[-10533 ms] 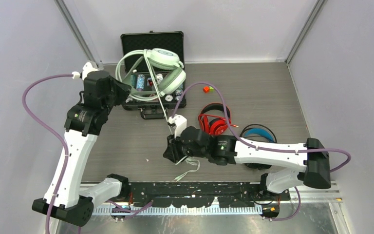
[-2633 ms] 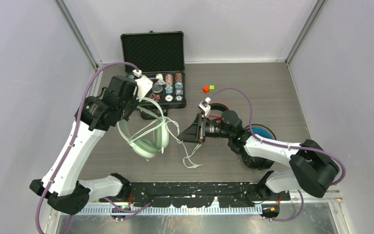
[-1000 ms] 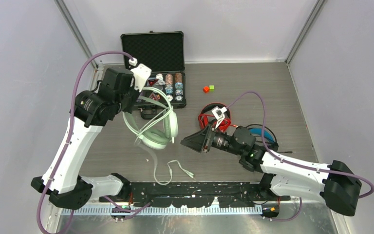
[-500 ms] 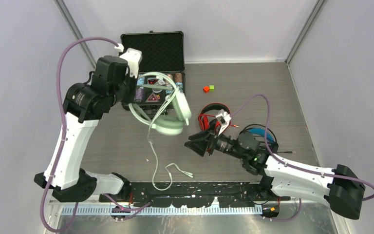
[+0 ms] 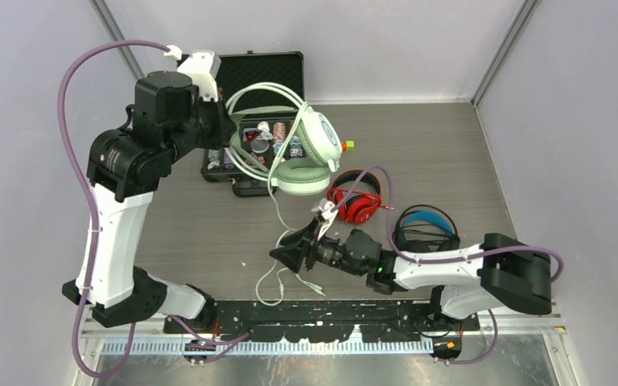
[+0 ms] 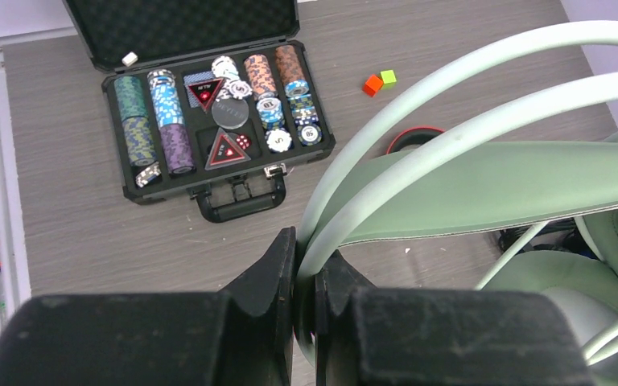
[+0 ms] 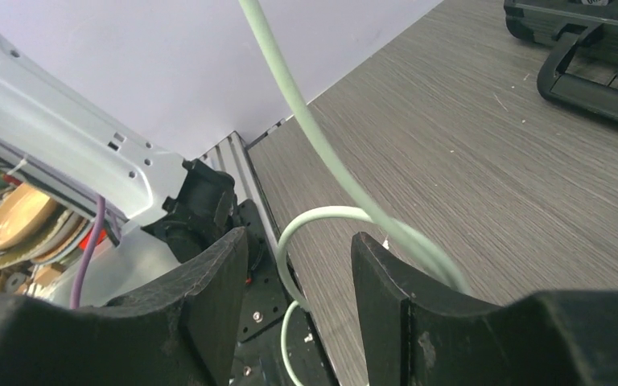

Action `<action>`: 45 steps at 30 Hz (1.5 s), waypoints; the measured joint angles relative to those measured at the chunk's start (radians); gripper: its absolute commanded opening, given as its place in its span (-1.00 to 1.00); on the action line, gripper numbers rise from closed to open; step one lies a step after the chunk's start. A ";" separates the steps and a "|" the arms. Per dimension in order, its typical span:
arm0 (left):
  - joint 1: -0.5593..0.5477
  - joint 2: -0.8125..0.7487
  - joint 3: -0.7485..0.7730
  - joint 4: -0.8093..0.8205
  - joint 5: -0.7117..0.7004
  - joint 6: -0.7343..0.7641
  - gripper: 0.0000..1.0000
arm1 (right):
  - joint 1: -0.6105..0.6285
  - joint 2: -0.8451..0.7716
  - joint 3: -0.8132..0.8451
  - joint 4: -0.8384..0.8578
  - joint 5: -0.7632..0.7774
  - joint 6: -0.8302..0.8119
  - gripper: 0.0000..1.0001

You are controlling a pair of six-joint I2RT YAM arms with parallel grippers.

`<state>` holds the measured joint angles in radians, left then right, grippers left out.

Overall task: Wrap the headphones
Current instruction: Wrap the headphones cable around the headphones.

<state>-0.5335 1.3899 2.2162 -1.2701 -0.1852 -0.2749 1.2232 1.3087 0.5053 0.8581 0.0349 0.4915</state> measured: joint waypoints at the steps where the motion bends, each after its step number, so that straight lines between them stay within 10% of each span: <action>1: 0.000 0.002 0.000 0.003 0.002 -0.006 -1.00 | 0.013 0.025 0.006 0.019 0.026 0.001 0.07; 16: 0.002 0.002 -0.041 0.108 -0.042 -0.038 -1.00 | 0.074 0.191 0.130 0.117 0.286 0.096 0.06; 24: 0.005 -0.009 -0.062 0.133 -0.040 -0.053 -1.00 | 0.082 0.276 0.104 0.206 0.301 0.140 -0.91; 28: 0.040 -0.013 -0.050 0.136 0.018 -0.079 -1.00 | 0.078 0.257 -0.008 0.275 0.352 0.139 -0.99; 35: 0.174 -0.043 -0.018 0.189 0.243 -0.193 -1.00 | -0.109 -0.143 -0.240 0.089 0.425 0.156 -0.99; 45: 0.209 -0.111 -0.078 0.431 0.651 -0.383 -1.00 | -0.542 -0.723 -0.107 -0.600 0.439 0.105 -0.99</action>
<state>-0.3244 1.2785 2.1384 -0.8394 0.4660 -0.6579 0.6807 0.5858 0.3981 0.2584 0.4740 0.5964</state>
